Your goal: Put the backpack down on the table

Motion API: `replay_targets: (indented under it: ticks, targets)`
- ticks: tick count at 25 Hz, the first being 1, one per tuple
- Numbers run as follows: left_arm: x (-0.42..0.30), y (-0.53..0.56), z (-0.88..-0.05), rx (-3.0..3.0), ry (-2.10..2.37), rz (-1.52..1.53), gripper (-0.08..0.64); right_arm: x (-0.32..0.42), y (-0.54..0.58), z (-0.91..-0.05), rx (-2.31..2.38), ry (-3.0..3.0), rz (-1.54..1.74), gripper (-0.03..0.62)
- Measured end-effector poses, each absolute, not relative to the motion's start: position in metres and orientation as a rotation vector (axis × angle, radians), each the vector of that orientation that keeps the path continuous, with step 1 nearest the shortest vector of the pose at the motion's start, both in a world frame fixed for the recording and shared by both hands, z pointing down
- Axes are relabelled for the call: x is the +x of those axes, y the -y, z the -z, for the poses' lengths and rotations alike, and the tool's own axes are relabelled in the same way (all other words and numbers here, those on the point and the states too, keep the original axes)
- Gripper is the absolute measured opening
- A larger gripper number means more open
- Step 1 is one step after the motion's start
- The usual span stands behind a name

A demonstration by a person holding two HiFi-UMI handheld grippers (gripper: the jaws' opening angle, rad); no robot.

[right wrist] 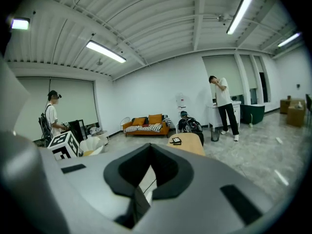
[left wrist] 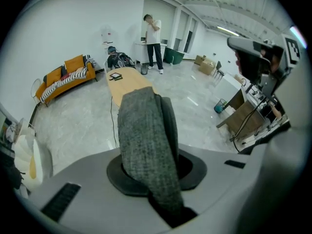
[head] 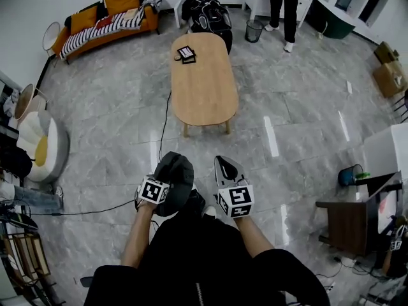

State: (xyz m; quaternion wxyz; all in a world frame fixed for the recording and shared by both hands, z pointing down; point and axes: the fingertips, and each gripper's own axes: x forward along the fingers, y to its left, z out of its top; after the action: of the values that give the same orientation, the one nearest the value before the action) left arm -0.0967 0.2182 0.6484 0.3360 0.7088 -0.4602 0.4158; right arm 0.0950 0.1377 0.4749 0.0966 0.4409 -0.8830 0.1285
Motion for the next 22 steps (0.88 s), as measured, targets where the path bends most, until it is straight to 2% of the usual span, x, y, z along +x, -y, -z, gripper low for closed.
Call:
replay_targets:
  ticks: [8, 22]
  targets:
    - [-0.077, -0.186, -0.666, 1.886, 1.076, -1.133, 0.08, 0.084, -0.087, -0.471, 1.317, 2.598, -0.348, 0.01]
    - [-0.106, -0.11, -0.658, 1.972, 1.051, -1.151, 0.08, 0.039, -0.039, -0.468, 1.322, 2.574, -0.325, 0.011]
